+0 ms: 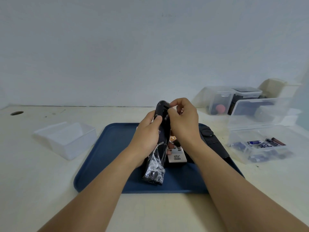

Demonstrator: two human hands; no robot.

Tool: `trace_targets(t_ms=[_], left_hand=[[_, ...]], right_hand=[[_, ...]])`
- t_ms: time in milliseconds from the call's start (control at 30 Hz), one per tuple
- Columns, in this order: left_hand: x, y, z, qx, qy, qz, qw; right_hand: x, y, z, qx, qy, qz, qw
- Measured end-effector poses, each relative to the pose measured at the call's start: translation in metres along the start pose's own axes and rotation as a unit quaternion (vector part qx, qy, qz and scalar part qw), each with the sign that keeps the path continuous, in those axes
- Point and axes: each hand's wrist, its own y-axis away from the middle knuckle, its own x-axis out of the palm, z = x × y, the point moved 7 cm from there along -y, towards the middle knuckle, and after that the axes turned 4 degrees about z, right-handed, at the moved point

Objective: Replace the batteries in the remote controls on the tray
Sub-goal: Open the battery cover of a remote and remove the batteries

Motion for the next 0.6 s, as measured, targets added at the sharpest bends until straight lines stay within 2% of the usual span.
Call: trace_targets(t_ms=[67,167,300,400,500,600], left_hand=[[0.000,0.003,-0.005,0.008,0.022,-0.011,1.000],[0.011,0.012,-0.009,-0.006,0.090,0.006,0.996],[0.035,0.024,-0.010,-0.018,0.101,0.038,0.994],[0.057,0.027,-0.011,-0.034,0.120,0.047,0.991],[0.081,0.028,-0.007,-0.058,0.150,0.053,0.986],[0.099,0.028,-0.008,-0.056,0.142,0.064,0.986]], right_hand=[[-0.007,-0.001,-0.001,0.079,-0.099,-0.017,0.992],[-0.030,0.010,0.006,0.189,-0.297,-0.007,0.936],[-0.087,0.033,0.001,0.281,-0.377,0.009,0.883],[-0.150,0.036,-0.023,0.346,-0.328,-0.040,0.878],[-0.213,0.022,-0.037,0.362,-0.194,-0.105,0.906],[-0.238,0.006,-0.034,0.383,-0.113,-0.072,0.914]])
